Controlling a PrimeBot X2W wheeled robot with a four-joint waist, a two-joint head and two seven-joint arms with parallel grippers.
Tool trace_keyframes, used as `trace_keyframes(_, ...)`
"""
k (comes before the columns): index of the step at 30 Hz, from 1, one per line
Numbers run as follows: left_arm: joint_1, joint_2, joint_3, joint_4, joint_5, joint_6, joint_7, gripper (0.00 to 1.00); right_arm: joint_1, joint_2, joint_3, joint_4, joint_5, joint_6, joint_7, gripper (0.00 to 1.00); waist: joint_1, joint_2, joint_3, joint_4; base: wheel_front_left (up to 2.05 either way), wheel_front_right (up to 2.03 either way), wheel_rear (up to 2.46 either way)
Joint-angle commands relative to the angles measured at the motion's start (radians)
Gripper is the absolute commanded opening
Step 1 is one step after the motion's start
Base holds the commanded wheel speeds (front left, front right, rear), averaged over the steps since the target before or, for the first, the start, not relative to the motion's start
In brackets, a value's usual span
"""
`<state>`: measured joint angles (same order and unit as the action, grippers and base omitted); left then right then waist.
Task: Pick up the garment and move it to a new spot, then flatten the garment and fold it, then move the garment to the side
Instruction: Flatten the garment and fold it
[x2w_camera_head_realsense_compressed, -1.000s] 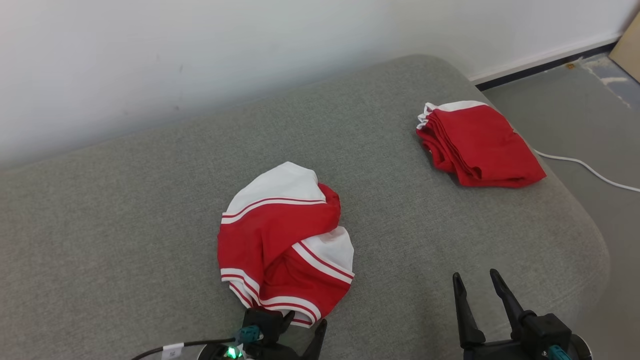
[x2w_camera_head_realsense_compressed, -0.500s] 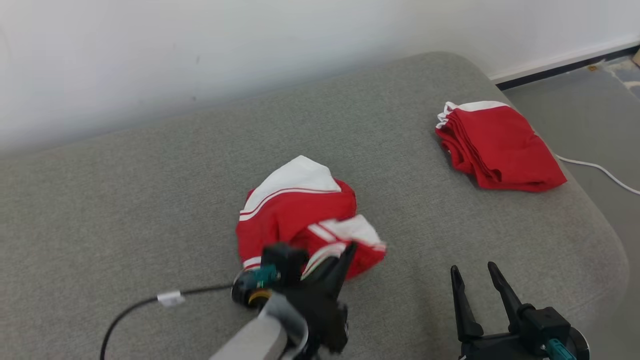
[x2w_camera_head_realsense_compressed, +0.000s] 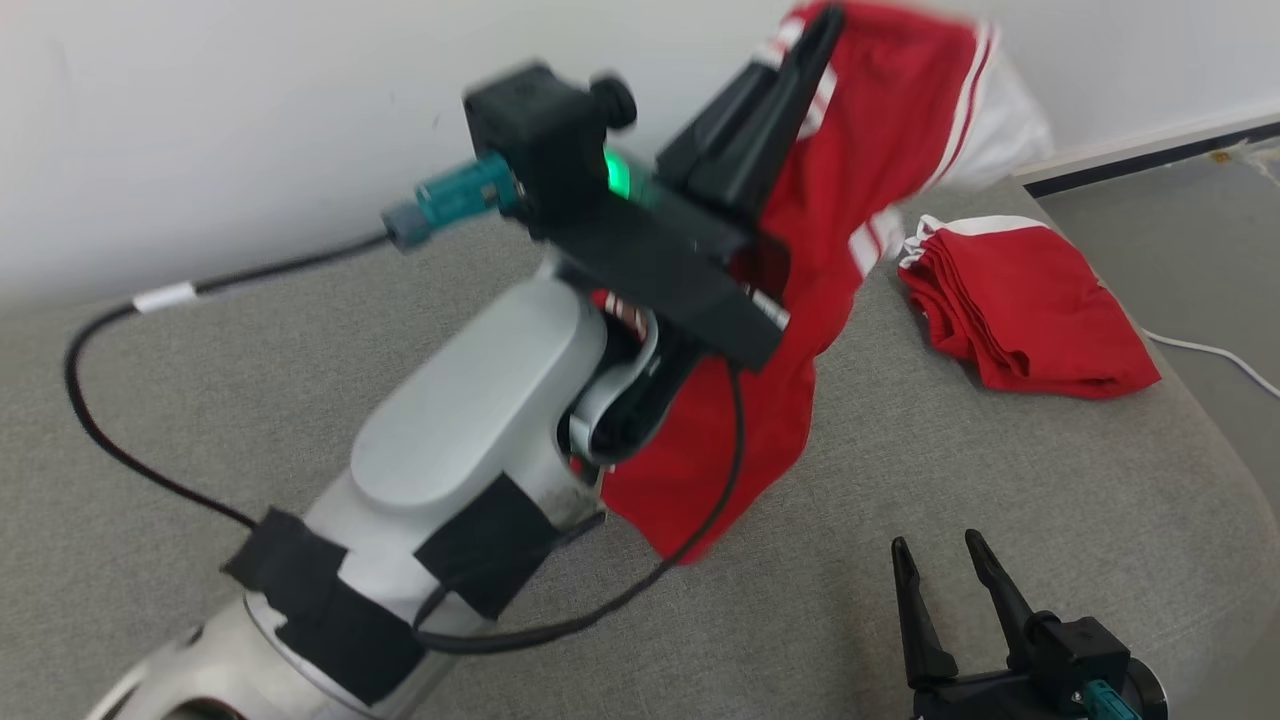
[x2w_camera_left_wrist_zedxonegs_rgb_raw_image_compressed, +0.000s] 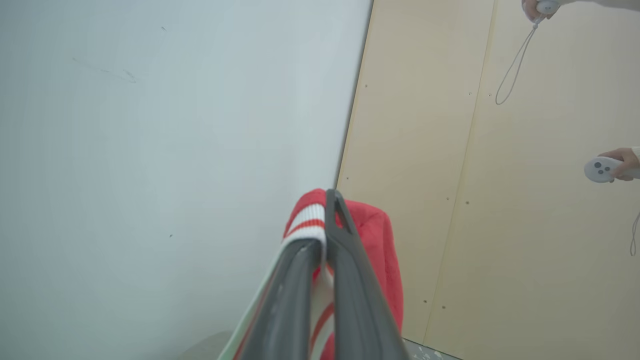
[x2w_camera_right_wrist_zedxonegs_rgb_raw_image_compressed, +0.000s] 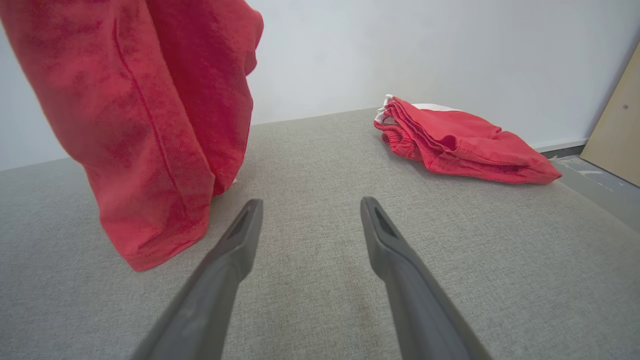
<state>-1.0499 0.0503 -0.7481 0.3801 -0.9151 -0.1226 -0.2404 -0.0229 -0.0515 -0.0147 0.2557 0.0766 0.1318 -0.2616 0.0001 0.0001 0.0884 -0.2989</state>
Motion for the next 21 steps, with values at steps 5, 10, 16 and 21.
trace_keyframes(5, -0.093, 0.000, 0.066, -0.087, -0.102, 0.035, -0.025, 0.00, -0.011, 0.003, 0.011, 0.009, -0.003, -0.003, -0.005, 1.00, -0.0001, -0.0001, -0.006, -0.004, 0.00, 0.00, 0.00)
trace_keyframes(10, -0.047, 0.000, 0.195, -0.208, -0.154, 0.076, -0.024, 0.00, -0.022, 0.003, 0.017, 0.011, 0.002, -0.003, -0.005, 1.00, -0.0001, -0.0001, 0.003, 0.015, 0.00, 0.00, 0.00)
trace_keyframes(16, 0.141, 0.001, 0.238, -0.105, -0.100, 0.110, -0.025, 0.00, -0.015, 0.003, 0.006, -0.002, 0.015, -0.003, -0.005, 1.00, -0.0001, -0.0001, 0.023, 0.076, 0.00, 0.00, 0.00)
trace_keyframes(21, 0.382, 0.003, 0.365, -0.029, -0.038, 0.096, -0.025, 0.00, -0.012, 0.003, 0.000, -0.011, 0.009, -0.003, -0.005, 1.00, -0.0001, -0.0001, 0.038, 0.130, 0.00, 0.00, 0.00)
